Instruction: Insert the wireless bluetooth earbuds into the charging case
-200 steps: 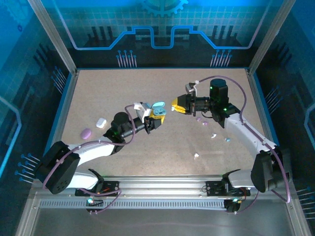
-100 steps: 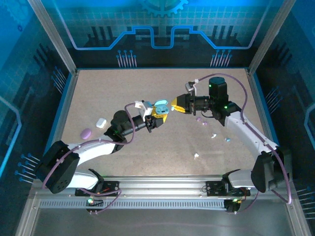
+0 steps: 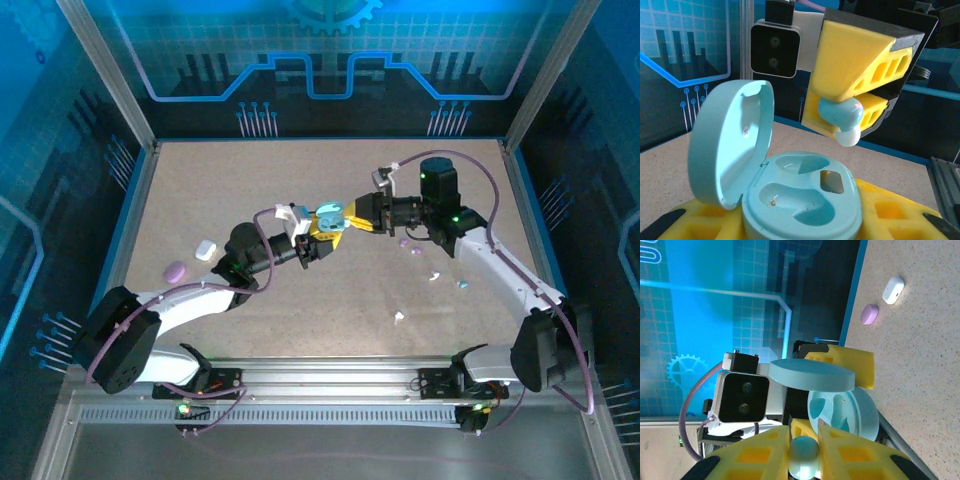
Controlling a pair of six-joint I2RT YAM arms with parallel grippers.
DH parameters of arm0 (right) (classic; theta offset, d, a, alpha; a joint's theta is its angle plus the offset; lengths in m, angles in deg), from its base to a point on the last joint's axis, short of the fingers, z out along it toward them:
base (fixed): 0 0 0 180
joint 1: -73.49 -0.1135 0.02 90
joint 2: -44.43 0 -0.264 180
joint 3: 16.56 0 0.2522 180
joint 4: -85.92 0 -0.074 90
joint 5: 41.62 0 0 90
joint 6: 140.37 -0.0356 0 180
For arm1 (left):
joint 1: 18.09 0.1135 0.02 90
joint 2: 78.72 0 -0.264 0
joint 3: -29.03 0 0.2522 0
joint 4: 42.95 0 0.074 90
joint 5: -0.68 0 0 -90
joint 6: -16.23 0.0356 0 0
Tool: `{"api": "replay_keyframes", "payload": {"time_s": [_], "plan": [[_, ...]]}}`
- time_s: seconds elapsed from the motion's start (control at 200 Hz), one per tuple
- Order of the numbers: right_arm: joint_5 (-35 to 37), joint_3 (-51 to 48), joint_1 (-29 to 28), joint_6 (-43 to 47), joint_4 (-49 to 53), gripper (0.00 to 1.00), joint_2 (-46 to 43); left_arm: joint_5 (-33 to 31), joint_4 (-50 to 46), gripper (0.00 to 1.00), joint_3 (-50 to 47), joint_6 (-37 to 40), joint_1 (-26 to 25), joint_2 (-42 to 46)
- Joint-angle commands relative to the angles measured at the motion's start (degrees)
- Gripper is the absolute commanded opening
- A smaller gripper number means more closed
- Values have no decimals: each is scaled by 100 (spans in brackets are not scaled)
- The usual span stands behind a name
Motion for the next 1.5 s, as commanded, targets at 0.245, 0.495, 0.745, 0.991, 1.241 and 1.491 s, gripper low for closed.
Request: {"api": "replay_keyframes", "payload": {"time_s": [0.245, 0.495, 0.745, 0.991, 1.241, 1.491], "plan": [[554, 457, -222, 792, 699, 23, -138, 403, 82, 36, 212, 108, -43, 90], [795, 674, -365, 1336, 1348, 24, -76, 468, 239, 37, 203, -37, -43, 72], [1035, 771, -418, 1824, 1887, 24, -71, 463, 406, 36, 168, -178, -43, 57], [1316, 872, -465, 2107, 2218, 25, -57, 533, 508, 36, 159, -264, -49, 39], [1614, 1104, -589, 2336, 2599, 28, 4, 599, 603, 36, 142, -337, -43, 0], [1782, 1212, -602, 2308, 2684, 39, -65, 583, 610, 36, 107, -338, -45, 2]]}}
